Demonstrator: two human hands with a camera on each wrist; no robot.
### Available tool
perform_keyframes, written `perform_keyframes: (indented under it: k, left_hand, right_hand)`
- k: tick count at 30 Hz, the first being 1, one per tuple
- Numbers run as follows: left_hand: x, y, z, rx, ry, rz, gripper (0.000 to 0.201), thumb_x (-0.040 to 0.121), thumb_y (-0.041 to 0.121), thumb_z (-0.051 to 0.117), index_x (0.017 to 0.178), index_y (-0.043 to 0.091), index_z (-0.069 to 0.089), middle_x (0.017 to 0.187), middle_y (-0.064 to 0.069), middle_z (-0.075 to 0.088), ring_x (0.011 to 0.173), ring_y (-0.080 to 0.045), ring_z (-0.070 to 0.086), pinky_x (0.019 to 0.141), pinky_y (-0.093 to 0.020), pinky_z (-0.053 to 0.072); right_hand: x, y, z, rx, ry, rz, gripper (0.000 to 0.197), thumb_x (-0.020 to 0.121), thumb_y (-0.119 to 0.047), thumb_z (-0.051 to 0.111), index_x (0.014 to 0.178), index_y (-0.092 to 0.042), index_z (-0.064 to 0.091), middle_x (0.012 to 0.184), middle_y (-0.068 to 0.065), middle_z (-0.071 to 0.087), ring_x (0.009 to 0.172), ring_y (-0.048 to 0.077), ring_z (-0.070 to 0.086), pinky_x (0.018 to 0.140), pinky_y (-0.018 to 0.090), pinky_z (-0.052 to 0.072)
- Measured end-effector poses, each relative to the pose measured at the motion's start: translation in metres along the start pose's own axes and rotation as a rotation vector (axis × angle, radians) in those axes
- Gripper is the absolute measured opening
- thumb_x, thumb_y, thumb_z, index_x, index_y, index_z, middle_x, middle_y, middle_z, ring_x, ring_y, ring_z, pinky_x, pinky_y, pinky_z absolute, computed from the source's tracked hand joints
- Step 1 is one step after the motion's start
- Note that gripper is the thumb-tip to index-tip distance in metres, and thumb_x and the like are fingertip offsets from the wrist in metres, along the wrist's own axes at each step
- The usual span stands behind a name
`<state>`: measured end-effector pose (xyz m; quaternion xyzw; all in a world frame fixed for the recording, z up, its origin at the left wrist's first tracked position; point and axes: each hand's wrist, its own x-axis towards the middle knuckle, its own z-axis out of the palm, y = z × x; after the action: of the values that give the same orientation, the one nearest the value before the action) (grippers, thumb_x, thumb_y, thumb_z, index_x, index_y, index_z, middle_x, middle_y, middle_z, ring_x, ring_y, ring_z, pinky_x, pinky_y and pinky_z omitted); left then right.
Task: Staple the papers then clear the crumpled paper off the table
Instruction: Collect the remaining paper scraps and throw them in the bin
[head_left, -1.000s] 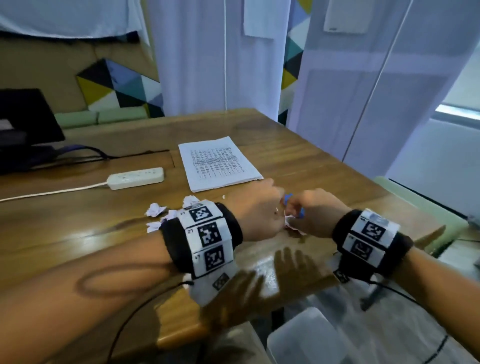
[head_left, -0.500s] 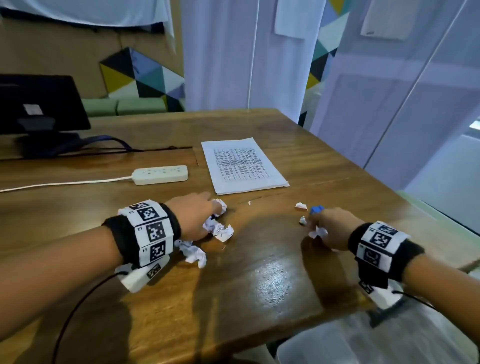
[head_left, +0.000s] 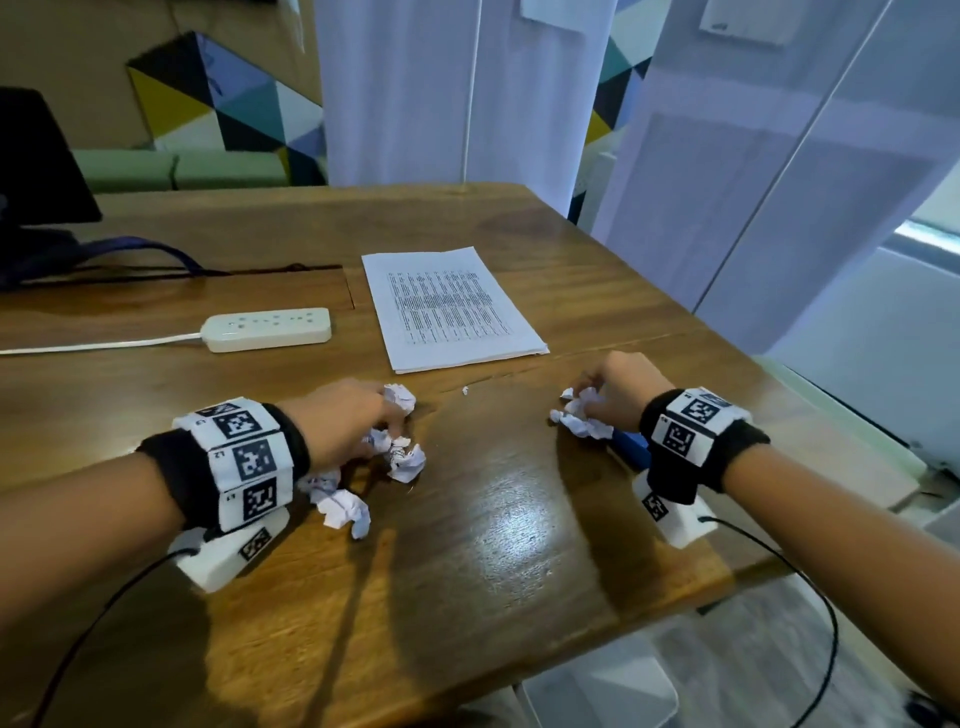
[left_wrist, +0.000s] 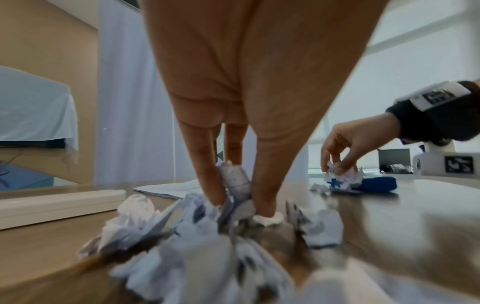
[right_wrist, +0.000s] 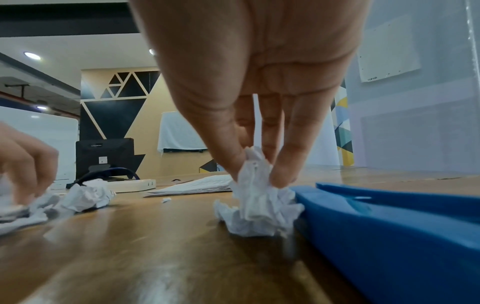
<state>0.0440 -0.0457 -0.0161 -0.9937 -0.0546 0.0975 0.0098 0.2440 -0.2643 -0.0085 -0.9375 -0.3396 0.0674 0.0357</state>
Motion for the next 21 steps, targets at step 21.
perform_keyframes:
  k: [21]
  left_hand:
    - [-0.026,-0.001,0.003,-0.04,0.027,-0.038,0.031,0.089,0.045,0.053,0.113,0.027,0.057,0.112,0.004,0.052,0.107,-0.017,0.046,0.09,-0.032,0.038]
  right_hand:
    - [-0.031,-0.134,0.047,0.042,-0.181,-0.516,0.044,0.084,-0.04,0.063,0.119,-0.017,0.049,0.112,0.002,0.064,0.099,0.021,0.061,0.083,0.032,0.049]
